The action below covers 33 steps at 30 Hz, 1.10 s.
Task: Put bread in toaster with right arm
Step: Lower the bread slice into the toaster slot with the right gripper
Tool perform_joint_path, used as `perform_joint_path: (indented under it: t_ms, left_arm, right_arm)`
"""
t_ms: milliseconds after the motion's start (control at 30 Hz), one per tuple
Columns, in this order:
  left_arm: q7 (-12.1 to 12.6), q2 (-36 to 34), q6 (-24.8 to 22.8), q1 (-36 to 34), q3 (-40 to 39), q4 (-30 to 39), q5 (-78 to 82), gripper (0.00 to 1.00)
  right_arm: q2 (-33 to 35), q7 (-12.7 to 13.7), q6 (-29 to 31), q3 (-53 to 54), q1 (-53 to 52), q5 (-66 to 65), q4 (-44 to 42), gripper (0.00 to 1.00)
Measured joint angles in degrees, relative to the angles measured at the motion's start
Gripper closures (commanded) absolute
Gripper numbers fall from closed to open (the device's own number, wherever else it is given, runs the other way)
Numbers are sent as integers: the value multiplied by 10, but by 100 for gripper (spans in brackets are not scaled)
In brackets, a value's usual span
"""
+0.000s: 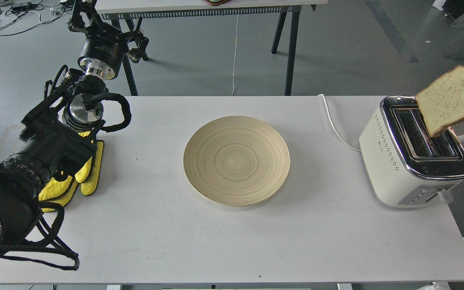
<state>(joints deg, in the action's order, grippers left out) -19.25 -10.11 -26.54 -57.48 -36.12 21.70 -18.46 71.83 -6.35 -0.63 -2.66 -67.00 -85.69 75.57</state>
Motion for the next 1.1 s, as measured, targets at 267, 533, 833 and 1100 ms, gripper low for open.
perform_joint_path:
  t_ms: [267, 533, 833, 1100]
  left_arm:
    - [0, 0, 2, 0, 0, 1, 0, 0]
    - [0, 0, 2, 0, 0, 1, 0, 0]
    - [0, 0, 2, 0, 0, 1, 0, 0]
    - [0, 0, 2, 0, 0, 1, 0, 0]
  right_arm:
    - [3, 2, -1, 4, 0, 3, 25, 94]
    - [3, 19, 0, 2, 4, 56, 60, 94]
    - [7, 22, 1, 3, 5, 65, 63, 94]
    - [27, 21, 1, 5, 4, 66, 68, 94]
